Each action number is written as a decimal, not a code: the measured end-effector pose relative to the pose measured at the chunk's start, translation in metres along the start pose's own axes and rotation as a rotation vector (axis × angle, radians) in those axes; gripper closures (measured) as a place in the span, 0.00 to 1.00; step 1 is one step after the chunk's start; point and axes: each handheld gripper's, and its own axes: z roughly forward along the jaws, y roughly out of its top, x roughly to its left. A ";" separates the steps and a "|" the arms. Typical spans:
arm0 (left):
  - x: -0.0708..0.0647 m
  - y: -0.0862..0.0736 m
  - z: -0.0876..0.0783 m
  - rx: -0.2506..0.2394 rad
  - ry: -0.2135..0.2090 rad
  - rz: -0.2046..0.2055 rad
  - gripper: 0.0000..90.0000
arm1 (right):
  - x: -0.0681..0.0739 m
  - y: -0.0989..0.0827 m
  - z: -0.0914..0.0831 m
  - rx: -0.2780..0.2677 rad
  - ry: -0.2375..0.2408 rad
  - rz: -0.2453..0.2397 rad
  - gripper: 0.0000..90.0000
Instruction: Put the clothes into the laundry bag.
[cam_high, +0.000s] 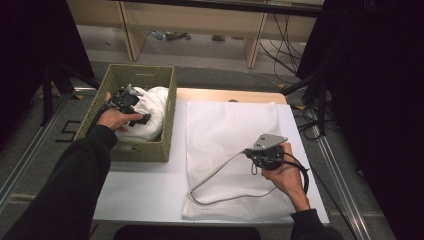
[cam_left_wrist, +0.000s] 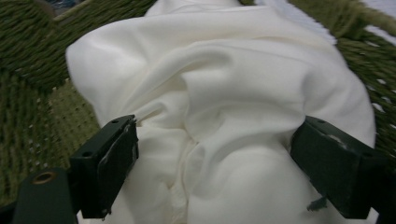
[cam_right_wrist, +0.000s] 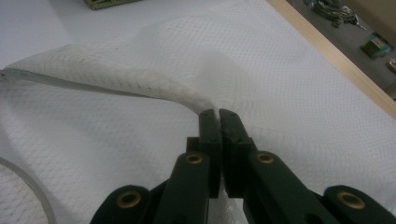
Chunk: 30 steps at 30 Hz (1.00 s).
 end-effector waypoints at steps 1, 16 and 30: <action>0.002 -0.001 0.001 0.018 0.007 -0.009 0.13 | 0.000 0.000 0.000 -0.005 -0.004 0.000 0.99; -0.004 -0.019 0.043 0.106 -0.170 -0.057 0.06 | 0.001 -0.001 0.001 0.006 0.006 -0.002 0.99; -0.005 -0.016 0.040 0.140 -0.121 -0.113 0.14 | 0.000 -0.003 0.001 0.016 0.007 0.017 0.99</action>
